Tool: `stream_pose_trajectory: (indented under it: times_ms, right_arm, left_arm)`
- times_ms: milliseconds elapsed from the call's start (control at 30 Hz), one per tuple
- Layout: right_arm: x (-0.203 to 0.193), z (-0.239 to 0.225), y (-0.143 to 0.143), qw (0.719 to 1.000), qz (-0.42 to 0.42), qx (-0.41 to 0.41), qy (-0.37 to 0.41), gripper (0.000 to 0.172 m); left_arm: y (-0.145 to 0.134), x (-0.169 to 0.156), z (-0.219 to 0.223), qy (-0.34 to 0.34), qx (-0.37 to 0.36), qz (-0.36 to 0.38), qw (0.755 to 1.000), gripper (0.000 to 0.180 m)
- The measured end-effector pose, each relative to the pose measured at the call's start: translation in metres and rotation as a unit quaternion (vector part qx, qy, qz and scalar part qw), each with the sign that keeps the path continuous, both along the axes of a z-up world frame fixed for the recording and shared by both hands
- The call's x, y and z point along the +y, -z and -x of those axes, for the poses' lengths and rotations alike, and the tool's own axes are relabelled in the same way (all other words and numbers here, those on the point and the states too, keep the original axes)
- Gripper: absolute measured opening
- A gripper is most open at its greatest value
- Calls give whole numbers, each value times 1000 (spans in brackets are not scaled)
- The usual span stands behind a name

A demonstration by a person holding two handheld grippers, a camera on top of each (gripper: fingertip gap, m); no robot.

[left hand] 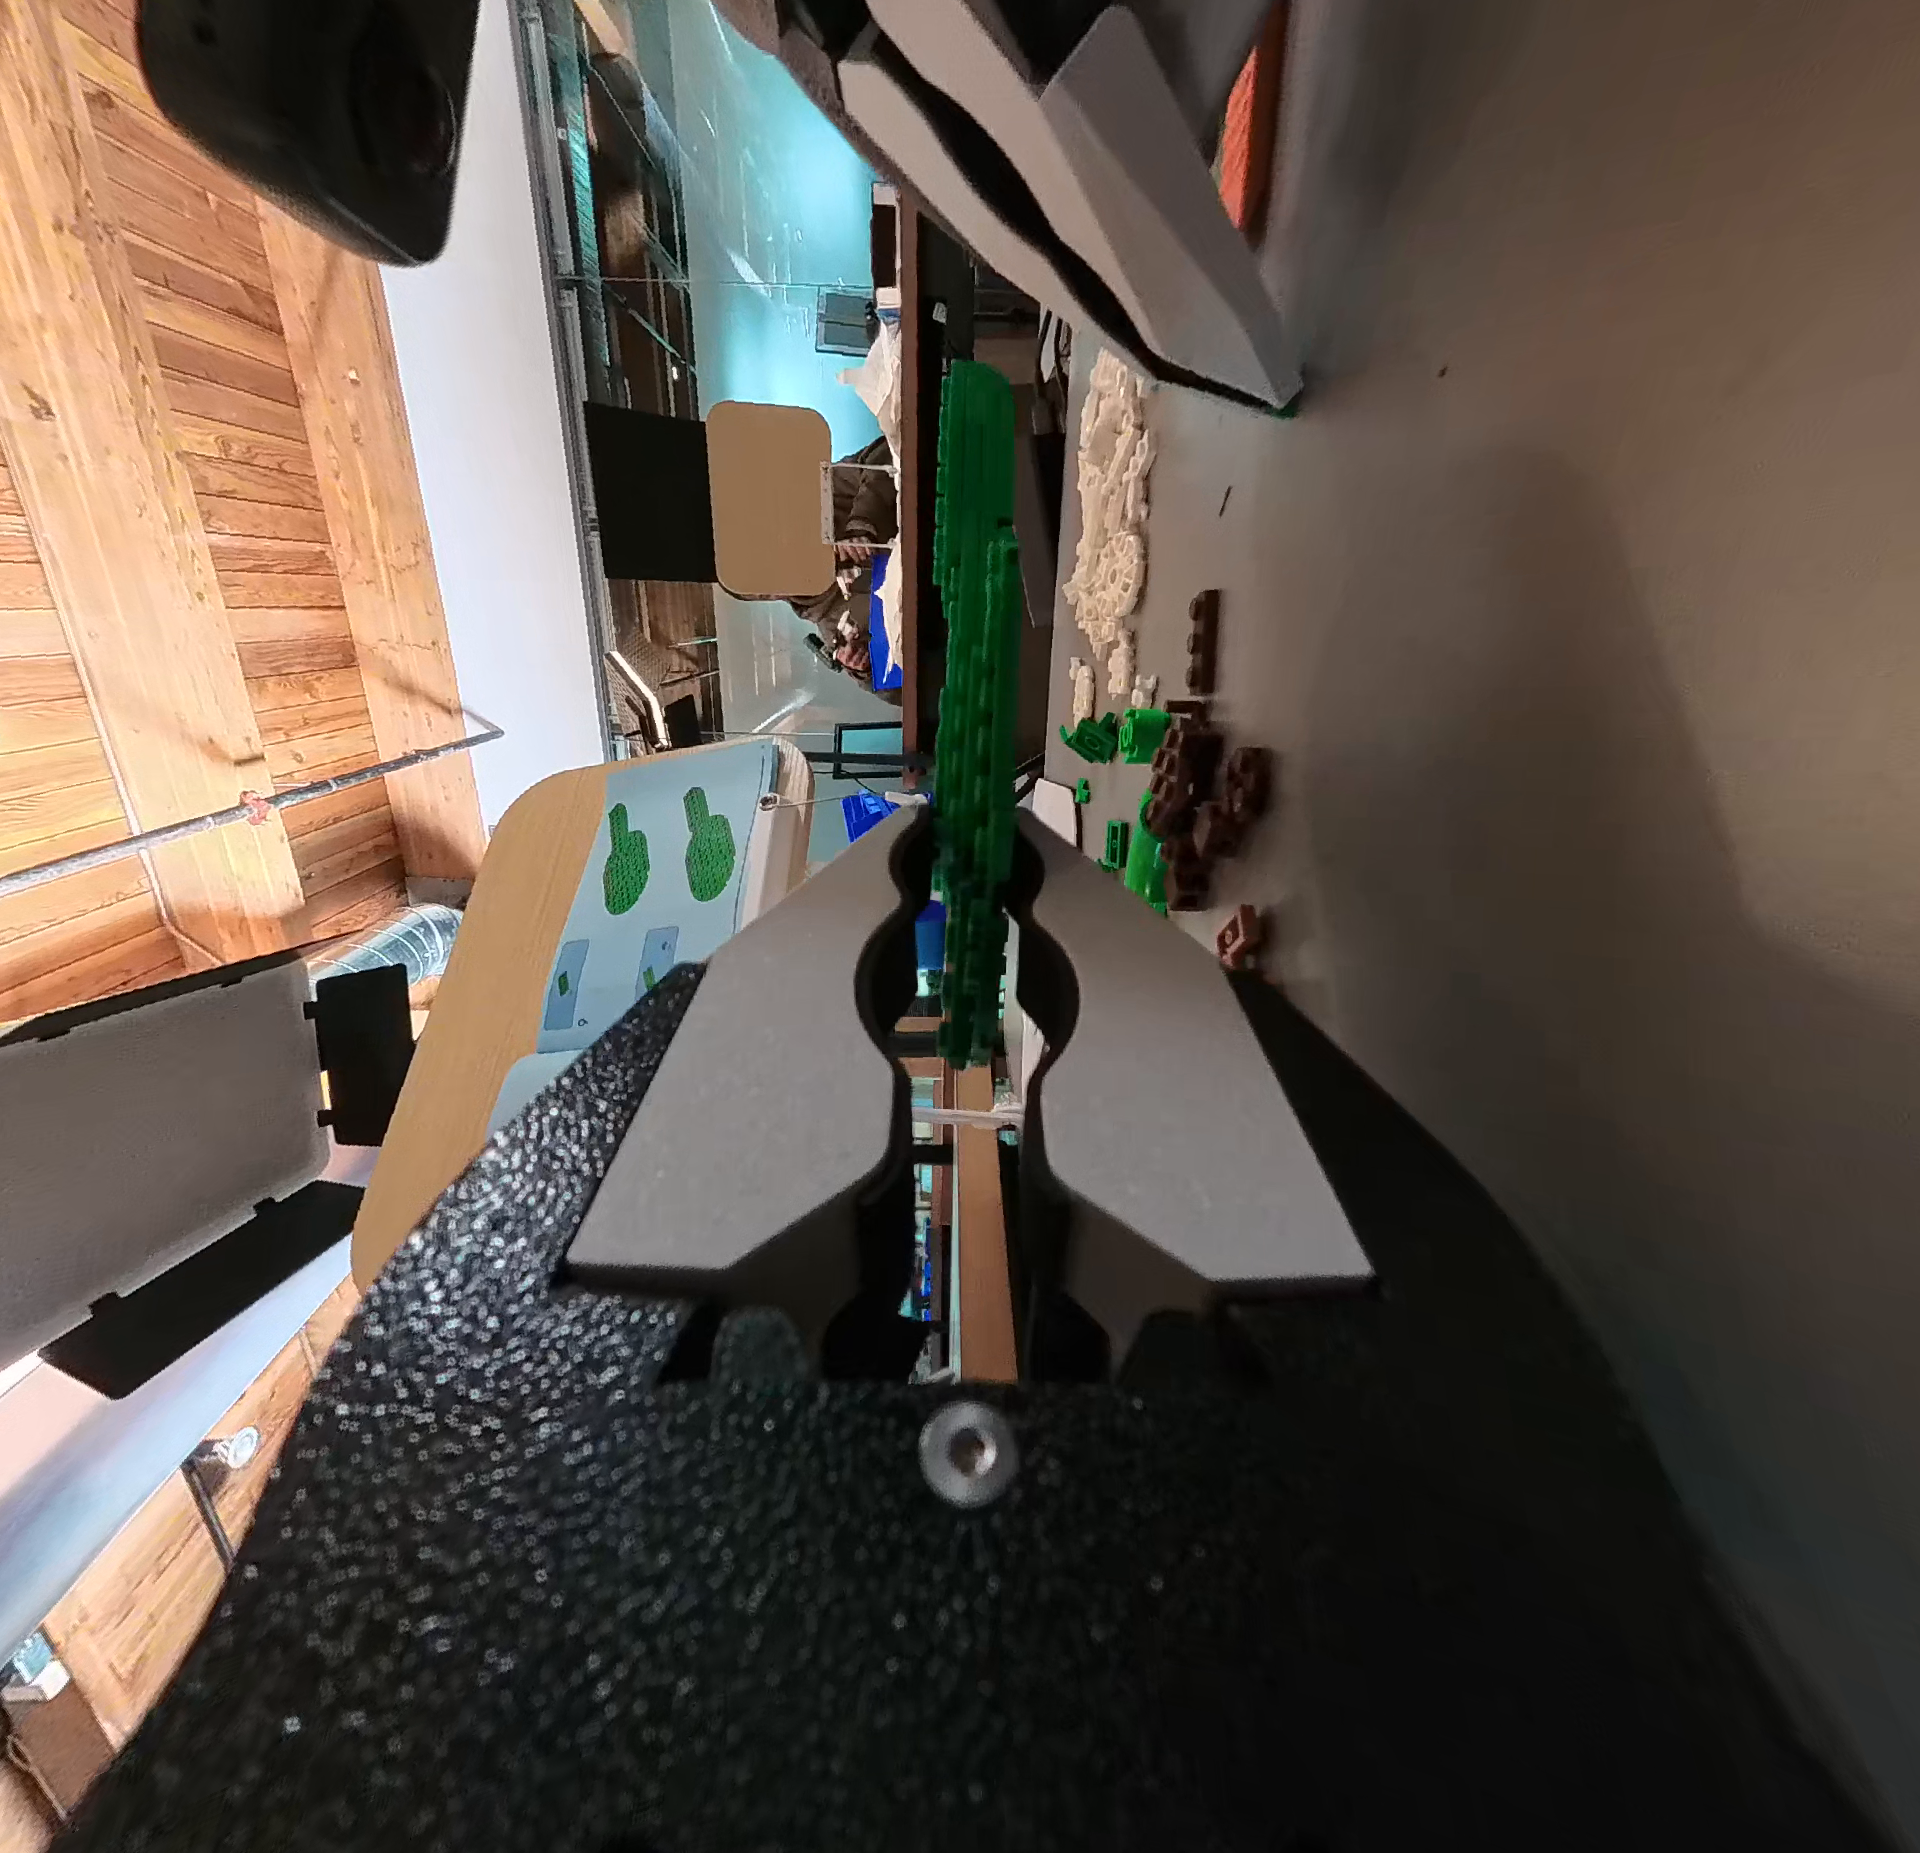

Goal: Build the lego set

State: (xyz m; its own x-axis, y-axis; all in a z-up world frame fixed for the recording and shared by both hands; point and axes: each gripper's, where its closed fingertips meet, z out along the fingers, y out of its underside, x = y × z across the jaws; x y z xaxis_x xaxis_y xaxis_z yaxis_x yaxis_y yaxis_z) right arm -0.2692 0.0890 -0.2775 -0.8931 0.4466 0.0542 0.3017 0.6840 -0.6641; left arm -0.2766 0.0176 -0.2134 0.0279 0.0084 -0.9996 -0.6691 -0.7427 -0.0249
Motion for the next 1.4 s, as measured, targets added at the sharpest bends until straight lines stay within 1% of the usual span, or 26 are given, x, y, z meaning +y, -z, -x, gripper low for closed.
stream_pose_trajectory:
  times_ms: [133,233,300,367,433,500,567,700,867,1400]
  right_arm:
    - [8,-10,-3,999,-32,18,-39,5]
    - [7,-32,-23,995,-20,19,-95,5]
    - [3,-41,-45,992,-2,47,-119,5]
    - [0,-43,-63,989,5,83,-126,5]
    - [-3,-46,-69,986,-8,102,-134,5]
    - [-7,-52,-66,983,-24,103,-152,5]
    - [-9,-58,-57,981,-39,88,-167,5]
    - [-14,-57,-48,980,-45,85,-175,5]
    - [-14,-56,-38,977,-70,86,-183,5]
    - [-13,-55,-30,975,-95,88,-183,5]
  left_arm:
    - [0,1,-2,4,2,2,1000,9]
    - [2,2,-4,10,-5,6,1000,9]
    - [10,8,-11,36,-16,25,999,9]
    - [19,16,-27,80,-15,53,995,9]
    - [24,22,-40,114,-4,71,991,9]
    - [24,24,-45,123,8,78,989,9]
    - [23,24,-45,125,4,73,989,9]
    - [21,25,-49,139,-6,60,988,9]
    - [23,25,-50,142,-10,65,988,9]
    - [29,24,-48,139,-19,75,987,9]
